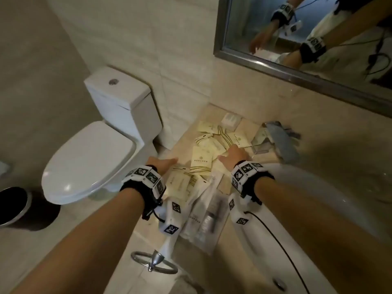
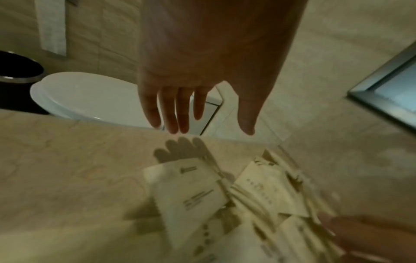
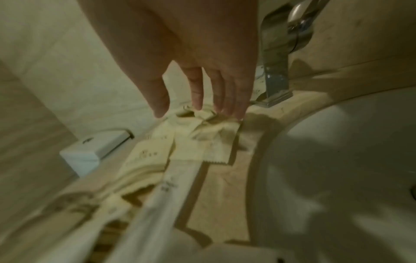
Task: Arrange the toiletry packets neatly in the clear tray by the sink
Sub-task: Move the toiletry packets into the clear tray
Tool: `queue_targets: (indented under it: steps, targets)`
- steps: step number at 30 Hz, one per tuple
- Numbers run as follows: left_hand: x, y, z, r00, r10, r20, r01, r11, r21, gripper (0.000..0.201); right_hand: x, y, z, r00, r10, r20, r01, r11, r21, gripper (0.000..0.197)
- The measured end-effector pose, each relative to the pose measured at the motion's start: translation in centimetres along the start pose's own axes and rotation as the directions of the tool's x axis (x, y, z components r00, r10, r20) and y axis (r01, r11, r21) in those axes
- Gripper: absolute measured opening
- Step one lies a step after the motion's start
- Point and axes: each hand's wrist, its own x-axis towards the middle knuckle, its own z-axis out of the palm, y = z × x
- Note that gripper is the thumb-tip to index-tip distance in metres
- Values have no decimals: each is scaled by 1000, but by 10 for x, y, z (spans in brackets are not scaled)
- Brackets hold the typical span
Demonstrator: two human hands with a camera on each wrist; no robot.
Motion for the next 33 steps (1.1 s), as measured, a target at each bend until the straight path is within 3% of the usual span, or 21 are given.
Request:
queue_targets:
  steps: [2, 4, 6, 8, 12, 18, 23, 27, 28, 31, 33]
  targets:
    - [4, -4, 4, 998, -10, 55, 7, 998, 59, 92, 5, -1, 9, 999, 30, 12, -29, 996, -81, 69]
    - [6, -6, 9, 991, -22, 129, 3, 990, 143, 75, 10, 1, 17, 997, 77, 30, -74, 993, -95, 81]
    - [10, -9, 15, 992, -1, 126, -26, 977, 214, 69, 12, 3, 20, 997, 74, 12, -71, 984, -162, 88]
    - [8, -9, 17, 995, 4, 102, -28, 973, 231, 77, 18, 7, 23, 998, 68, 9, -65, 979, -195, 95]
    - [11, -11, 24, 996, 21, 91, -44, 963, 268, 80, 23, 13, 26, 994, 93, 55, -84, 986, -147, 100]
    - [21, -7, 31, 991, 21, 130, -61, 946, 317, 74, 24, 9, 29, 993, 111, 33, -102, 975, -196, 94]
    - [24, 4, 29, 986, 137, 98, -159, 949, 272, 47, 23, 9, 28, 994, 105, 22, -104, 994, -33, 90]
    - [22, 15, 24, 971, 234, 58, -240, 960, 147, 36, 18, 14, 15, 996, 88, 20, -86, 994, -71, 47]
    - [21, 17, 23, 966, 253, 57, -258, 960, 107, 33, 17, 14, 10, 997, 76, 29, -73, 994, -83, 44]
    - [19, 31, 25, 948, 310, 66, -313, 949, 41, 33, 11, 16, -11, 989, 72, 130, -73, 997, 4, 71]
    - [11, 46, 30, 930, 357, 90, -357, 934, -16, 36, 4, 18, -28, 977, 10, 211, -43, 987, 153, 88]
